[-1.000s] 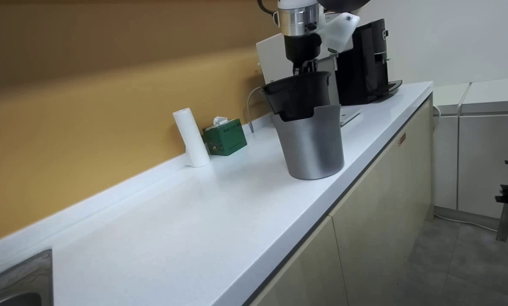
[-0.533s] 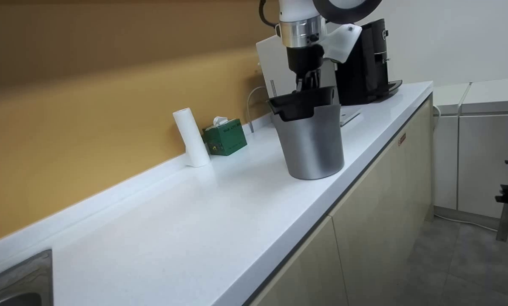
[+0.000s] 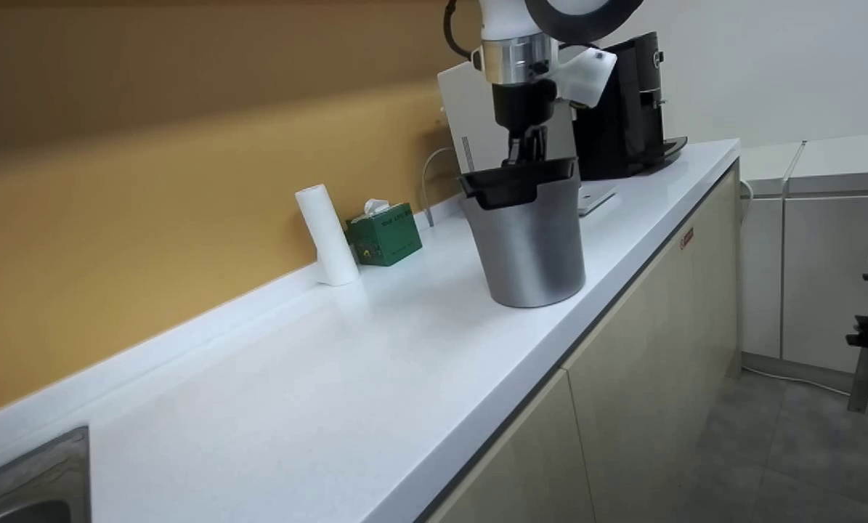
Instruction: Place the black can in the silver one
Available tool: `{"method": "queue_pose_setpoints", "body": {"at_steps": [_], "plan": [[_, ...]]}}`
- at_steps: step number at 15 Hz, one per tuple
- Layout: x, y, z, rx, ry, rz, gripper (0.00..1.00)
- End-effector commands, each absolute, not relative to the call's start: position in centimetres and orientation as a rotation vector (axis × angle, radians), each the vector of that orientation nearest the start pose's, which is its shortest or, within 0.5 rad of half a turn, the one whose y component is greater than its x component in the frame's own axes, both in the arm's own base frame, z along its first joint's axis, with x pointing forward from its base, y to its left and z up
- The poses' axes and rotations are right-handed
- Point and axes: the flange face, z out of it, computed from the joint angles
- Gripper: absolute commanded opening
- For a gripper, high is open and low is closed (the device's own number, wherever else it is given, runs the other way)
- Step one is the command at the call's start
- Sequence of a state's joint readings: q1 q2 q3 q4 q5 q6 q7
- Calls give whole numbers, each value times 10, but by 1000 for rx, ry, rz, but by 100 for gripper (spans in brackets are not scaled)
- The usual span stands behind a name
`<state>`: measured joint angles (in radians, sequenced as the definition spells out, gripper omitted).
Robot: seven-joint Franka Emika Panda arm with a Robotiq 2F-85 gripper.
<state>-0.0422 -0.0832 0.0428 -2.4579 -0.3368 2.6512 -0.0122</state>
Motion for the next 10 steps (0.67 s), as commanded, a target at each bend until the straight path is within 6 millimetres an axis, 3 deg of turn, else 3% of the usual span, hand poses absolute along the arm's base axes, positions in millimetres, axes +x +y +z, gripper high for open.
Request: {"method": "queue_pose_setpoints", "body": {"at_steps": [1, 3, 4, 5, 10], "plan": [[489, 18, 358, -3207, -628, -425, 1], [490, 17, 359, -3185, -665, -404, 1], [490, 15, 360, -3180, -661, -397, 31], [491, 12, 361, -3192, -632, -391, 32], [496, 4, 372, -3204, -451, -428, 65]]}}
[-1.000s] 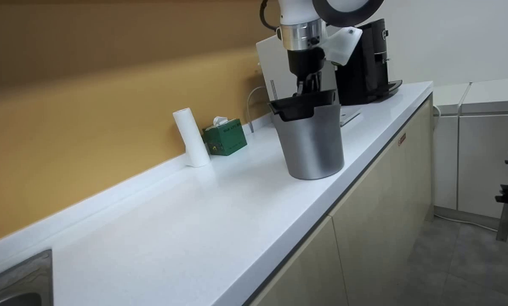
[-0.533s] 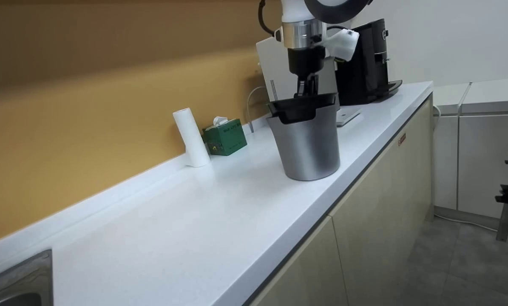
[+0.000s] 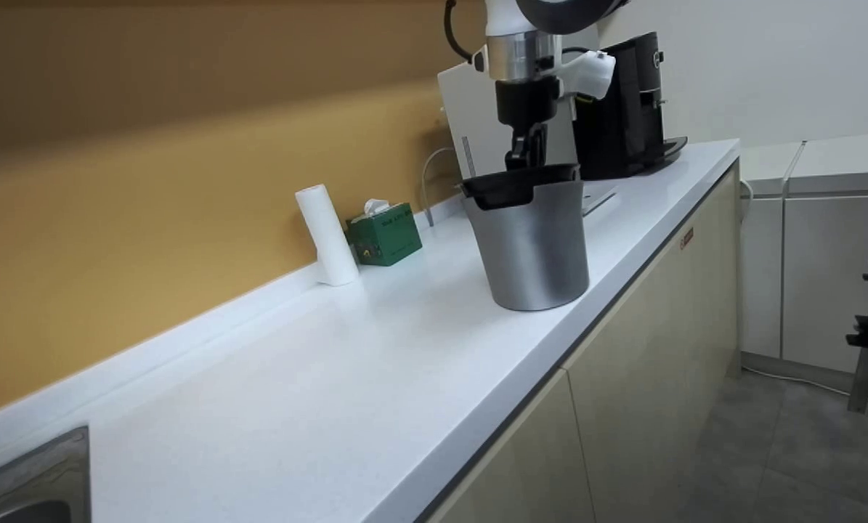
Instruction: Place the black can in the silver one
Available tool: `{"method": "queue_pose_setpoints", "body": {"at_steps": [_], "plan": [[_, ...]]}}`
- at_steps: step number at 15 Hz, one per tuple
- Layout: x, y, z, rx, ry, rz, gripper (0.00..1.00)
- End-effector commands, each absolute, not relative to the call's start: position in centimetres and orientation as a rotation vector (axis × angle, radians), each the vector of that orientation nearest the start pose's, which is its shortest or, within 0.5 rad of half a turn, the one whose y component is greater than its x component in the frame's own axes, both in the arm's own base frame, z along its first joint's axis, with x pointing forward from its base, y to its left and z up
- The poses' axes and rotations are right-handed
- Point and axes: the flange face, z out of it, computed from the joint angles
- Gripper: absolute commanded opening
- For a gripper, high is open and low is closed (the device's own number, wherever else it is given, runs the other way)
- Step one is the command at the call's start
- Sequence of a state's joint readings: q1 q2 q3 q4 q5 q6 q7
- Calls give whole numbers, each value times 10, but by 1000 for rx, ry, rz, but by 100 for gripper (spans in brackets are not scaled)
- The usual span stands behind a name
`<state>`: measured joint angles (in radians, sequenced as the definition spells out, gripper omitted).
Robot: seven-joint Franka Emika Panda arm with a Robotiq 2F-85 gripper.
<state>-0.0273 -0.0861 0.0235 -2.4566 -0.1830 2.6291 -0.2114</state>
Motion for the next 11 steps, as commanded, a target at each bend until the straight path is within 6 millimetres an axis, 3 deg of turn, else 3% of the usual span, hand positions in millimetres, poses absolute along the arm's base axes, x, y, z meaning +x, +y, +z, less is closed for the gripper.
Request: {"method": "queue_pose_setpoints", "body": {"at_steps": [1, 5, 8, 11], "plan": [[498, 4, 380, -3202, -409, -448, 71], [504, 3, 423, -3200, -318, -558, 98], [506, 5, 457, -3204, -219, -566, 100], [500, 8, 472, -3194, -160, -420, 100]]}}
